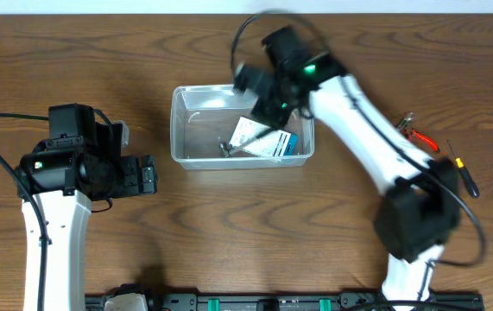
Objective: Pack container
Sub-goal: 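Return the right gripper to the wrench and pliers and lower over them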
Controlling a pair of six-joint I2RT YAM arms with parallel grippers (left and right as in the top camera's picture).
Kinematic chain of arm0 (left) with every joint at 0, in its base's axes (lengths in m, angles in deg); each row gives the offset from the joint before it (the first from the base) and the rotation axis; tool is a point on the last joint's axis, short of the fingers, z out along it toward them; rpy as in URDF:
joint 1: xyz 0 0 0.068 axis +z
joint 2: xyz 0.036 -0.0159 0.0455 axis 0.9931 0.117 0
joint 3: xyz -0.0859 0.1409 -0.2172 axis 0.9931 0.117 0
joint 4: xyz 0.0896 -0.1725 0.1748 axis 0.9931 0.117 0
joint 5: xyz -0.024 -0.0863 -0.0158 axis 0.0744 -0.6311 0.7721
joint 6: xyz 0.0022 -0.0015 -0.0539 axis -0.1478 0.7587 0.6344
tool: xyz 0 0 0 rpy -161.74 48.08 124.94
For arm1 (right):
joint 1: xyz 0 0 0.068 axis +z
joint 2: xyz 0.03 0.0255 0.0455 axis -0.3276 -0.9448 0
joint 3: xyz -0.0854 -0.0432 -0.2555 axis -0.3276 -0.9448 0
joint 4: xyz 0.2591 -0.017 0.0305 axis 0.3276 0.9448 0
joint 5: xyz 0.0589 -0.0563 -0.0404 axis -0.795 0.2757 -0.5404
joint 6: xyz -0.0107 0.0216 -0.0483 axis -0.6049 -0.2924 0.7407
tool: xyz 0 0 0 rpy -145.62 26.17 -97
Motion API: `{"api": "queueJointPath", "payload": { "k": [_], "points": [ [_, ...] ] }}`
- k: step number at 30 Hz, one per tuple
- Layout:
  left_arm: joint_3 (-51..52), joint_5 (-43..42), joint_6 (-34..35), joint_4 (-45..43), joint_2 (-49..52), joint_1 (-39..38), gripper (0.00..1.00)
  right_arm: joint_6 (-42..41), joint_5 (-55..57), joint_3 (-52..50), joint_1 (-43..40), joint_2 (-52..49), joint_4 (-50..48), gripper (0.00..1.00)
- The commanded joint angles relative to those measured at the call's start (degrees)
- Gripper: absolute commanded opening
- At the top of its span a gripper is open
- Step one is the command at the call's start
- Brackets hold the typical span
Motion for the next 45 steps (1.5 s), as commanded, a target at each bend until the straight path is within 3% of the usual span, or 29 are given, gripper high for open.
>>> {"api": "queueJointPath", "payload": {
  "k": [1,2,7,16,27,33,45],
  "points": [
    [-0.3,0.7,-0.4,0.0,0.2,-0.2,0.98,-18.1,9.7,2.3,-6.5,7.7,0.7,0.81],
    [-0.3,0.7,-0.4,-0.1,0.2,-0.2,0.98,-21.6,10.5,2.3,-8.7,9.0,1.7,0.89],
    [-0.3,0.7,-0.2,0.0,0.2,-0.2,0.98,-31.7,10.5,2.3,-20.4,13.5,7.9,0.99],
    [-0.3,0.7,-0.2,-0.2,0.0,-0.2,0.98,-32.4,10.5,-0.1,-34.1,12.8,15.6,0.99],
    [-0.3,0.7,-0.2,0.0,0.0,-0.2,0.98,-43.6,10.9,-18.7,-34.6,11.7,2.0,0.99],
    [-0.3,0.7,-0.2,0.0,0.0,-0.2,0.98,-44.0,10.6,-28.0,-34.5,11.6,-7.4,0.99],
    [-0.3,0.7,-0.2,0.3,0.0,-0.2,0.98,-55.0,15.0,-37.3,-33.4,11.5,-18.1,0.99]
  ]
}}
